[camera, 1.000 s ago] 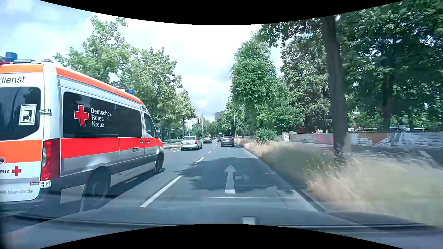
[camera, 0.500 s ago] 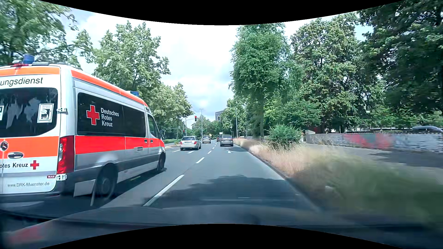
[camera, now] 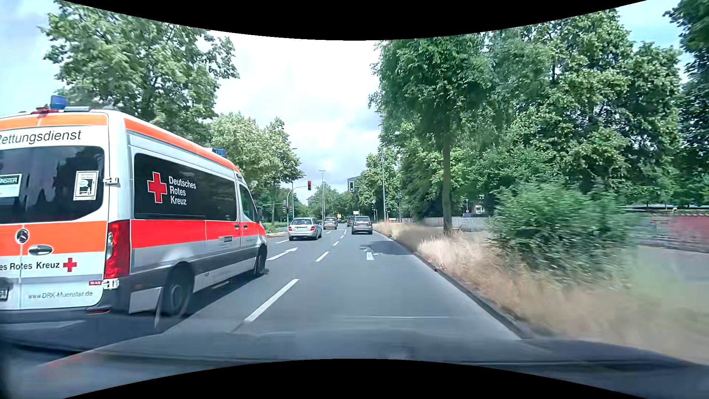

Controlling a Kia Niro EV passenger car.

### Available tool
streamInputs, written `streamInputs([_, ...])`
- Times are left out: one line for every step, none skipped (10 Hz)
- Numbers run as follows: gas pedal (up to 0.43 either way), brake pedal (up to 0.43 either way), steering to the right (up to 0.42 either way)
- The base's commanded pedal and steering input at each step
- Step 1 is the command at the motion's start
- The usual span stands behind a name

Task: Follow the waypoints while adhering to traffic rules and regulations

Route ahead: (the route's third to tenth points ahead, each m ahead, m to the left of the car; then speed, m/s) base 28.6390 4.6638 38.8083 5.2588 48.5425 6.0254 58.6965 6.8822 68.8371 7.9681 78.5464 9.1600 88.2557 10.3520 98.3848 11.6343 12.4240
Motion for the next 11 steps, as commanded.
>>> streamInputs([0.197, 0.018, -0.010])
streamInputs([0.197, 0.018, -0.010])
streamInputs([0.189, 0.018, -0.010])
streamInputs([0.177, 0.018, -0.010])
streamInputs([0.177, 0.018, -0.010])
streamInputs([0.177, 0.018, -0.010])
streamInputs([0.177, 0.018, -0.010])
streamInputs([0.177, 0.018, -0.010])
streamInputs([0.177, 0.018, -0.010])
streamInputs([0.169, 0.018, -0.010])
streamInputs([0.169, 0.018, -0.010])
